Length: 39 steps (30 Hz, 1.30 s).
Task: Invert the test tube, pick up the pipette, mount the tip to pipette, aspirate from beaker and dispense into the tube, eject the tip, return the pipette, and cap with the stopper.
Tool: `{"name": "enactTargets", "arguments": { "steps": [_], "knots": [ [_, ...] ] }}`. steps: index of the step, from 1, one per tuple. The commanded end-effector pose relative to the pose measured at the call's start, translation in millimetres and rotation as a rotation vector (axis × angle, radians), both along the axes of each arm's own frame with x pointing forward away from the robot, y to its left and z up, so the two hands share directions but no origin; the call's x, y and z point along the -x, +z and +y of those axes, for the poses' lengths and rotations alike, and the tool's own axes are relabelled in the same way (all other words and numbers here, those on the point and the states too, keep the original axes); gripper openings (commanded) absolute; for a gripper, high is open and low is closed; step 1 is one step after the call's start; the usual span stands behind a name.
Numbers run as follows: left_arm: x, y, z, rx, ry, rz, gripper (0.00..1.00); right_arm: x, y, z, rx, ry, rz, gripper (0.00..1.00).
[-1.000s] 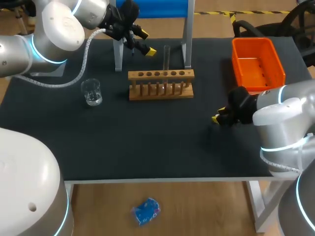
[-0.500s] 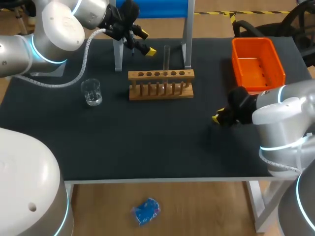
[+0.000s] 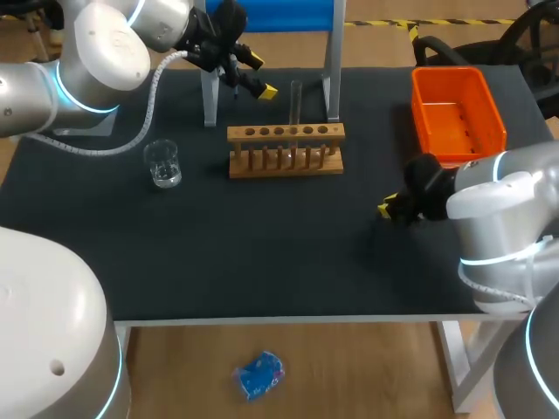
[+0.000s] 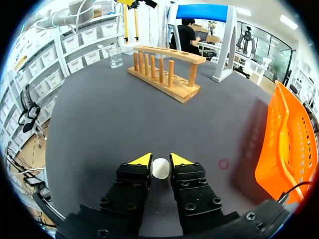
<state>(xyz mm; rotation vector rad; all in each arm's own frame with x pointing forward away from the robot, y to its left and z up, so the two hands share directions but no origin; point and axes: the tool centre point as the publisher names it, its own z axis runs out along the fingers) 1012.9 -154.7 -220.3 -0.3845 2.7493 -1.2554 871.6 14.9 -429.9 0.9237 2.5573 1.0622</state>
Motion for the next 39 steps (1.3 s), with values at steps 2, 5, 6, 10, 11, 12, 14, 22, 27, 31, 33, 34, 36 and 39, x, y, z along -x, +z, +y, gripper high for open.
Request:
{"name": "enactTargets", "arguments": {
  "steps": [2, 5, 6, 10, 11, 12, 14, 22, 27, 31, 33, 34, 36, 39],
  "knots": [
    [-0.4, 1.4, 0.2, -0.005, -0.001, 0.005, 1.0, 2.0, 4.4, 0.0, -0.001, 0.002, -0.007, 0.0],
    [-0.4, 1.4, 0.2, -0.005, -0.001, 0.005, 1.0, 1.5, 10.9, -0.9, 0.004, 0.011, -0.012, 0.0],
    [-0.4, 1.4, 0.2, -0.005, -0.001, 0.005, 1.0, 1.0, 15.3, -1.6, 0.007, 0.018, -0.013, 0.0],
    [-0.4, 1.4, 0.2, -0.005, -0.001, 0.005, 1.0, 1.5, 38.4, -0.5, 0.01, 0.086, -0.001, 0.0],
    [-0.4, 1.4, 0.2, -0.005, -0.001, 0.005, 1.0, 2.2, 48.2, 0.8, -0.012, 0.132, 0.014, 0.0],
    [-0.4, 1.4, 0.2, -0.005, -0.001, 0.005, 1.0, 2.8, 55.5, 1.8, -0.021, 0.165, 0.017, 0.0],
    [-0.4, 1.4, 0.2, -0.005, -0.001, 0.005, 1.0, 3.1, 71.7, 4.3, -0.037, 0.233, 0.02, 0.0],
    [-0.4, 1.4, 0.2, -0.005, -0.001, 0.005, 1.0, 1.9, 125.8, 16.4, -0.077, 0.507, 0.021, 0.0],
    [-0.4, 1.4, 0.2, -0.005, -0.001, 0.005, 1.0, -7.2, 151.5, 29.1, -0.075, 0.626, 0.028, 0.0],
    [-0.4, 1.4, 0.2, -0.005, -0.001, 0.005, 1.0, -22.5, 173.5, 43.1, -0.085, 0.641, 0.022, 0.0],
    [-0.4, 1.4, 0.2, -0.005, -0.001, 0.005, 1.0, -32.3, 182.7, 50.6, -0.088, 0.637, 0.036, 0.0],
    [-0.4, 1.4, 0.2, -0.005, -0.001, 0.005, 1.0, -36.4, 186.0, 53.7, -0.084, 0.628, 0.048, 0.0],
    [-0.4, 1.4, 0.2, -0.005, -0.001, 0.005, 1.0, -46.3, 193.7, 62.1, -0.071, 0.616, 0.071, 0.0],
    [-0.4, 1.4, 0.2, -0.005, -0.001, 0.005, 1.0, -57.2, 204.2, 74.7, -0.044, 0.596, 0.086, 0.0]
  ]
}}
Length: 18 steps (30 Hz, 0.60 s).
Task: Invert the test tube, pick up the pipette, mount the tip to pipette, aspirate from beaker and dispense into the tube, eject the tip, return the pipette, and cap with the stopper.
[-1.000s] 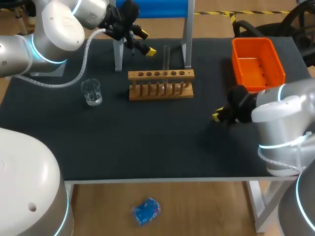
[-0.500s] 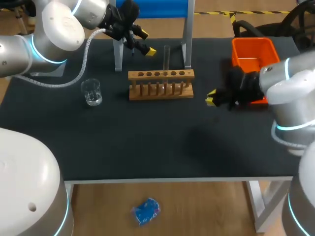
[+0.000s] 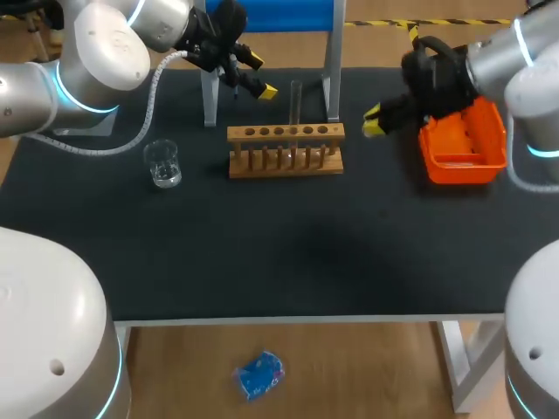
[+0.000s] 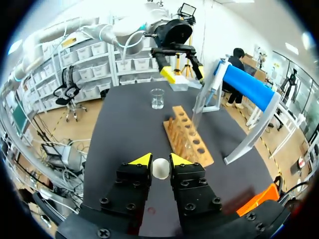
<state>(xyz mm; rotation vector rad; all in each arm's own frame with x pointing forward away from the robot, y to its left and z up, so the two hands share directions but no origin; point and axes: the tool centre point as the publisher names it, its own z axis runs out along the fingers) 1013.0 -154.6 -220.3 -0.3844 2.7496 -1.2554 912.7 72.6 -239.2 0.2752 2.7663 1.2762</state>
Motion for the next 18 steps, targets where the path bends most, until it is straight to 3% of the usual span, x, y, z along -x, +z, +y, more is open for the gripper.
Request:
{"name": "enactTargets", "arguments": {
  "steps": [1, 8, 18],
  "knots": [
    [-0.3, 1.4, 0.1, -0.005, -0.001, 0.004, 1.0, -21.9, 17.5, 23.8, 0.062, 0.123, 0.136, 0.0],
    [-0.3, 1.4, 0.1, -0.005, -0.001, 0.004, 1.0, -38.9, 36.7, 48.5, 0.052, 0.132, 0.057, 0.0],
    [-0.3, 1.4, 0.1, -0.005, -0.001, 0.004, 1.0, -38.9, 36.7, 48.5, 0.052, 0.132, 0.057, 0.0]
  ]
}}
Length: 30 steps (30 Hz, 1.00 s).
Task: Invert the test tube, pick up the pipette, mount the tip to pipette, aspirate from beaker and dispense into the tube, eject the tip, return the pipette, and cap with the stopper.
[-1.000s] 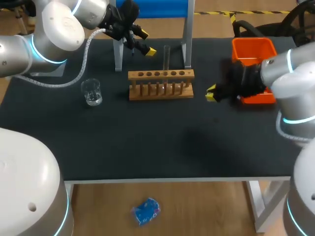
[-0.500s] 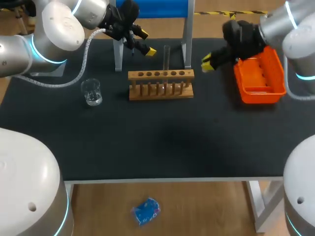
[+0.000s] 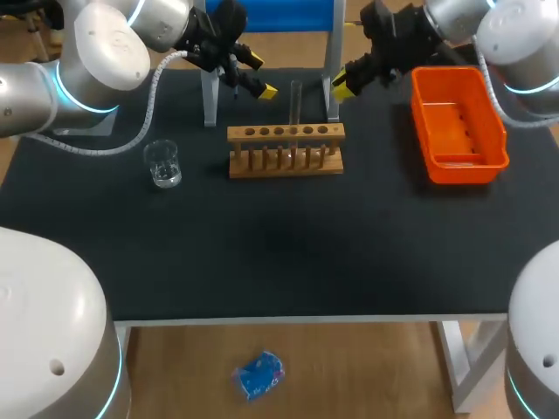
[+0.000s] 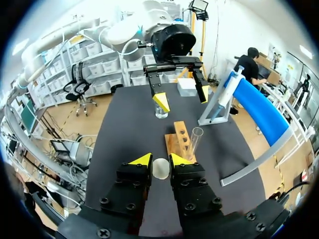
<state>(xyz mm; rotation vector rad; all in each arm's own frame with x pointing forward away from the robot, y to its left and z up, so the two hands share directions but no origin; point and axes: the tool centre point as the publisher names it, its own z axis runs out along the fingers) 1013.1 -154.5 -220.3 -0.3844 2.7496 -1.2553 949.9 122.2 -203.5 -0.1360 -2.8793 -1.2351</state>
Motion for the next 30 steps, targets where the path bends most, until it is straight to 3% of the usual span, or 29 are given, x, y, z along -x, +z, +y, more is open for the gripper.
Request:
{"name": "enactTargets", "arguments": {
  "steps": [1, 9, 12, 17, 30],
  "knots": [
    [-0.3, 1.4, 0.1, -0.005, -0.001, 0.004, 1.0, -1.6, 1.1, -1.1, 0.002, 0.011, 0.01, 0.0],
    [-0.3, 1.4, 0.1, -0.005, -0.001, 0.004, 1.0, -1.7, 1.1, -1.2, 0.007, 0.002, -0.006, 0.0],
    [-0.3, 1.4, 0.1, -0.005, -0.001, 0.004, 1.0, -10.7, 2.0, 4.8, 0.04, -0.003, -0.051, 0.0],
    [-0.3, 1.4, 0.1, -0.005, -0.001, 0.004, 1.0, -31.3, 0.3, 24.7, 0.024, 0.038, -0.068, 0.0],
    [-0.3, 1.4, 0.1, -0.005, -0.001, 0.004, 1.0, -50.2, -8.6, 55.8, -0.003, 0.094, -0.092, 0.0]
  ]
}}
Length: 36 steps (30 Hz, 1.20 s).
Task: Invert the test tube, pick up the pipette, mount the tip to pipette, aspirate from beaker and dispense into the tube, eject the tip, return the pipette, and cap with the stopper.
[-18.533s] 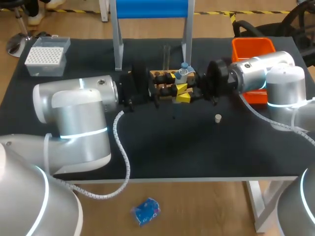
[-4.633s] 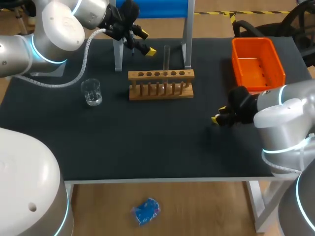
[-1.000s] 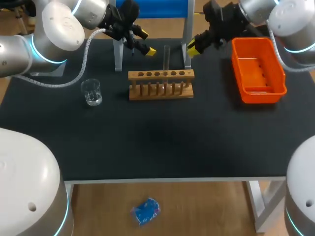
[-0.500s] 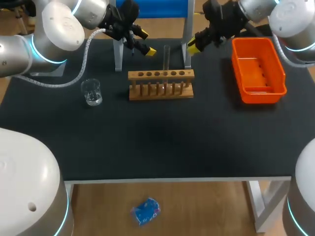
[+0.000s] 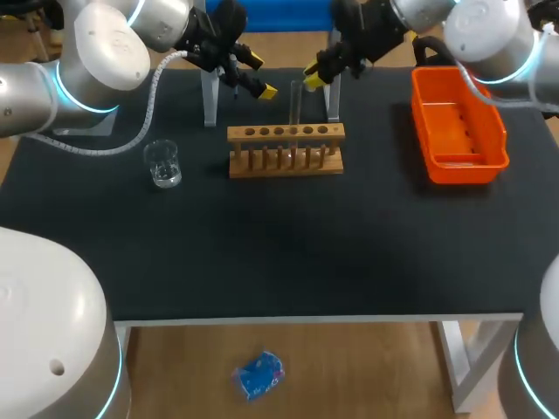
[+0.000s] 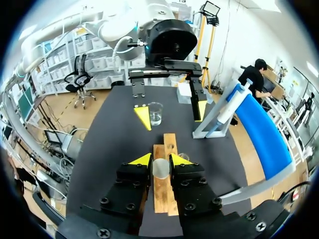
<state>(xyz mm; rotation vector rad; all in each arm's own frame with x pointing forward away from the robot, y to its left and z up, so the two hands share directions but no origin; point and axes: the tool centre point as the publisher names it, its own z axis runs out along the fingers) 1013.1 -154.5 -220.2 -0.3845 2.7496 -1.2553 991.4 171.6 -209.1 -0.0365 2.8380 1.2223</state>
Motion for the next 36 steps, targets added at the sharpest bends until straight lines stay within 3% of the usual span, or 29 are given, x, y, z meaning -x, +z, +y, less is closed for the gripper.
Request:
{"name": "enactTargets", "arguments": {
  "steps": [1, 17, 36],
  "knots": [
    [-0.3, 1.4, 0.1, -0.005, -0.001, 0.004, 1.0, -9.9, -2.8, 7.5, -0.001, 0.017, -0.001, 0.0],
    [-0.3, 1.4, 0.1, -0.005, -0.001, 0.004, 1.0, -25.4, -6.5, 15.2, -0.011, 0.029, 0.003, 0.0],
    [-0.3, 1.4, 0.1, -0.005, -0.001, 0.004, 1.0, -30.4, -12.1, 19.6, -0.001, 0.046, 0.023, 0.0]
  ]
}}
